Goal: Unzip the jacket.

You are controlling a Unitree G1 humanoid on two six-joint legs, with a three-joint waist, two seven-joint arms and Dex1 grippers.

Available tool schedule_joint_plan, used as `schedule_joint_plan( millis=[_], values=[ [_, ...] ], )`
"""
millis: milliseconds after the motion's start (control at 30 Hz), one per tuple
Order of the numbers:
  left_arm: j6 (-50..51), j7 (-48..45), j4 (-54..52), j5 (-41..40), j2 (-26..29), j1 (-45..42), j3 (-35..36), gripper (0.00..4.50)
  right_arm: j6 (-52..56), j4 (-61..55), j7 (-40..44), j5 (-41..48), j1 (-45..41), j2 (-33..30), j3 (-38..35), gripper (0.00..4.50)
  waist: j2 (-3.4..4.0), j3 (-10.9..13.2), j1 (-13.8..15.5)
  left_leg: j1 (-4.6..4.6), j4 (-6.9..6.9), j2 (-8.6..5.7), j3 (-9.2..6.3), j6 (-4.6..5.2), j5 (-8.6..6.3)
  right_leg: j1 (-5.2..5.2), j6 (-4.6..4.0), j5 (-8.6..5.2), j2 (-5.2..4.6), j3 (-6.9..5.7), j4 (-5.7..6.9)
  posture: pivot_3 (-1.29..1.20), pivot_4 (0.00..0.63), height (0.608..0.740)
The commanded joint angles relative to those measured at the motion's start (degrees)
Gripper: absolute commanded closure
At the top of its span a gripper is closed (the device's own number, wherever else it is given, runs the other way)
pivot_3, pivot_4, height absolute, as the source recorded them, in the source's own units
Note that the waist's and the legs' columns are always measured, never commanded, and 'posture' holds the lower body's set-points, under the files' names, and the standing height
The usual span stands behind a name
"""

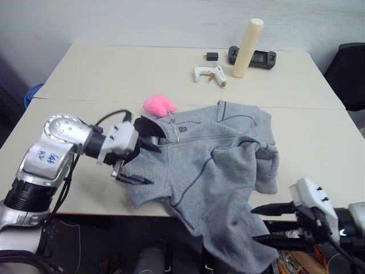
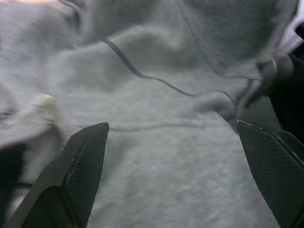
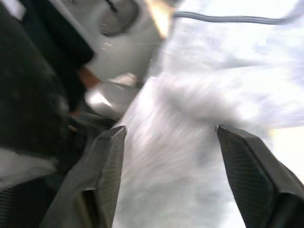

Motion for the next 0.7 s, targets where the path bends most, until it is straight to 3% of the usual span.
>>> schedule_joint_plan(
  millis=[33,200,433,533,667,700],
  values=[
    [-3.85,1.46,-2.98,4.08,1.20,1.88,-0.56,0.00,-4.16,4.09,1.03,-5.29,0.28,-1.44,-4.08,1.52,0.00,0.00,0.03,0.01,-0.01,0.00,0.01,0.00,0.00,0.00,0.00,0.00,-0.02,0.01,-0.02,0.00,0.150,0.740],
    [-8.01,7.24,-2.93,11.24,-1.56,3.44,-3.24,0.00,-8.99,11.55,-8.95,-15.73,-6.14,-1.01,3.84,1.52,0.00,0.00,0.00,0.02,0.02,-0.01,0.01,0.01,0.00,0.00,0.00,0.00,-0.12,0.02,-0.10,0.00,0.150,0.740],
    [-9.67,6.84,-5.43,12.89,-1.89,6.72,-5.24,0.00,-9.57,16.67,-17.24,-21.91,-12.66,2.77,14.61,1.52,0.02,0.00,-0.12,-0.03,-0.08,-0.01,0.03,-0.05,0.04,-0.08,-0.01,-0.01,-0.09,-0.06,0.02,0.00,0.150,0.740],
    [-10.88,6.87,-4.63,14.22,-1.79,8.01,-5.91,0.60,-8.33,18.47,-18.86,-21.89,-14.94,4.81,17.39,1.48,0.02,0.00,-0.14,-0.02,-0.03,-0.01,0.04,-0.03,0.05,-0.05,-0.01,-0.01,-0.02,-0.07,0.02,0.00,0.150,0.740],
    [-13.58,6.53,-2.05,15.54,-1.93,9.15,-6.68,1.84,-4.31,20.72,-20.67,-19.46,-18.70,8.67,19.86,1.48,0.02,0.00,-0.16,-0.01,0.04,-0.01,0.03,-0.02,0.05,-0.05,-0.01,-0.01,-0.09,-0.05,-0.03,0.00,0.150,0.740],
    [-14.69,6.44,-0.82,16.04,-1.91,9.50,-6.89,1.84,-3.16,21.15,-20.89,-18.24,-20.06,10.18,20.55,1.48,0.04,0.01,-0.10,-0.01,0.04,0.00,0.03,-0.02,0.04,-0.05,-0.01,-0.01,-0.11,-0.05,-0.02,0.00,0.150,0.740]
  ],
)
